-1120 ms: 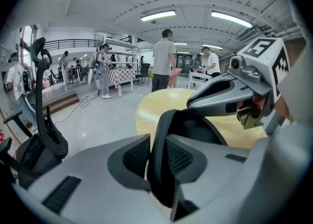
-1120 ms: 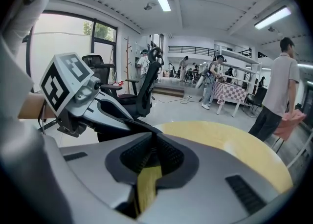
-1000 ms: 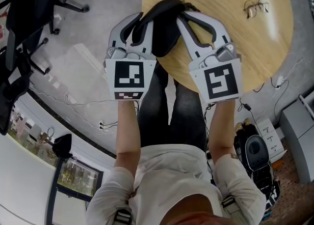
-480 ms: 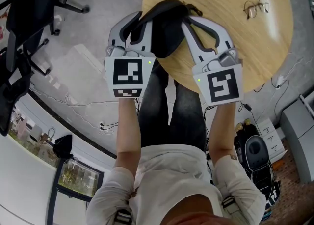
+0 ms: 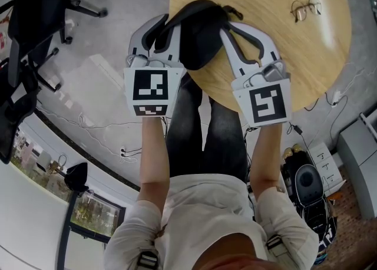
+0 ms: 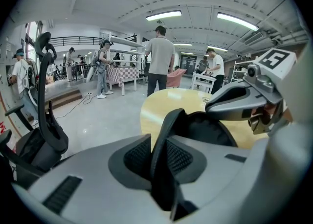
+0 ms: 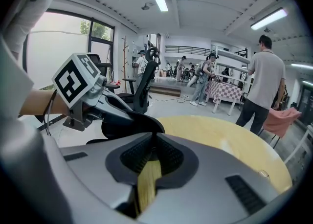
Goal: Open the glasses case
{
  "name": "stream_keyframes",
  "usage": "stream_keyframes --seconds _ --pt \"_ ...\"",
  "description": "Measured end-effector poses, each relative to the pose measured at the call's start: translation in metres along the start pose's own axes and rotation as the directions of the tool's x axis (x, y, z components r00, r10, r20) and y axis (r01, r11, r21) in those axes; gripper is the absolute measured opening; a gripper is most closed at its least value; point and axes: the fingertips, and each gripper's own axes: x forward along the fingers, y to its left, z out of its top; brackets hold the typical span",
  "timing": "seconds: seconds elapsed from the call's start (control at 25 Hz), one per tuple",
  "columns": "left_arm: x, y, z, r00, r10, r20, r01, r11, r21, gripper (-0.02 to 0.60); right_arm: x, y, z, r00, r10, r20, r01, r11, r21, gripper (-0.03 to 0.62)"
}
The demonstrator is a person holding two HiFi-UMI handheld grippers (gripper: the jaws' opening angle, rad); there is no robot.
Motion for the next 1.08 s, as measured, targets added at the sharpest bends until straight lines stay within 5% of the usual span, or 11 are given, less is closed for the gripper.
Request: stream_keyframes --seconds 1.08 --pt "-0.0014 0.0007 0.0003 1.0 0.016 -0.003 -0.016 1.0 0.001 0.077 -0.0009 0.0003 0.0003 1.0 -0.009 0.0 0.009 1.0 0.012 0.041"
